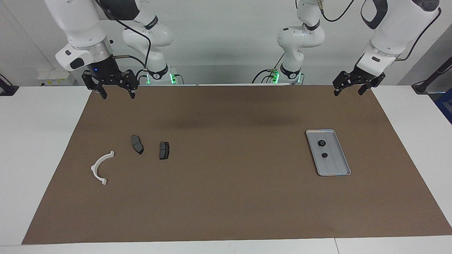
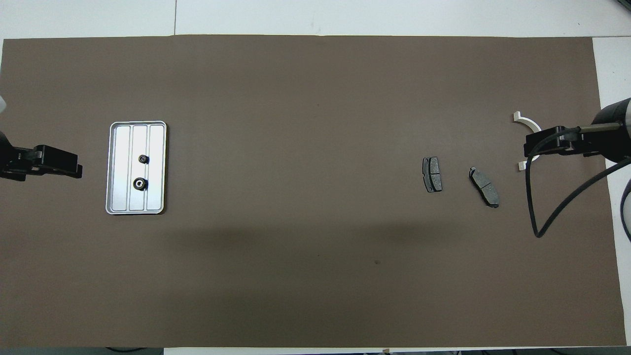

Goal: Place bearing gear from tray to pile
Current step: 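Move the left gripper toward the black bearing on the silver tray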

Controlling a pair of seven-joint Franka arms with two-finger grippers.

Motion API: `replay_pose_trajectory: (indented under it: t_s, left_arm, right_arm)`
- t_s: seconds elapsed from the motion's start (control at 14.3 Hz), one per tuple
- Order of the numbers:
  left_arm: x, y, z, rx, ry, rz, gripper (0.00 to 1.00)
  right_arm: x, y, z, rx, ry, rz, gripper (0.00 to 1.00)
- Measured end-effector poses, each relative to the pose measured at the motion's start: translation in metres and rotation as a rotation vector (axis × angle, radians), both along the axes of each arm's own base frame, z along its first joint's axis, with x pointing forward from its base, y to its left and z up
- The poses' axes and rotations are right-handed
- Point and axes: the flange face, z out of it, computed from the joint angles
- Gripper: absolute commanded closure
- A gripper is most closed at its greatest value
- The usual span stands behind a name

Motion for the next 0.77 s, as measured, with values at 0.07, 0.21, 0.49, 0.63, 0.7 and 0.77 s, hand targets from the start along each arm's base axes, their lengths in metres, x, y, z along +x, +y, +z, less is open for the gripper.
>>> replay_pose_trajectory:
  t_s: [0.07, 0.21, 0.49, 0.63, 0.7, 0.77]
  left_arm:
    - [0.0, 0.0, 0.0, 0.0, 0.0, -0.001, 0.0]
    - [0.0, 0.0, 0.0, 0.0, 0.0, -0.004, 0.0]
    - [-0.001, -0.008, -0.003, 0.0, 0.006, -0.02, 0.0]
    - [-0.001, -0.012, -0.007, 0.001, 0.014, -0.026, 0.0]
    - [-0.002, -0.013, -0.009, 0.001, 0.019, -0.027, 0.0]
    - [-0.003, -0.013, -0.011, 0.001, 0.025, -0.025, 0.0]
  right_arm:
    - [0.0, 0.0, 0.0, 0.0, 0.0, 0.0, 0.0]
    - [0.0, 0.0, 0.0, 0.0, 0.0, 0.0, 0.0]
    - [0.0, 0.0, 0.0, 0.0, 0.0, 0.0, 0.0]
    - [0.0, 0.0, 0.0, 0.0, 0.0, 0.0, 0.0]
    - [0.0, 0.0, 0.0, 0.0, 0.0, 0.0, 0.0]
    - [0.0, 0.0, 0.0, 0.0, -0.001, 0.0, 0.0]
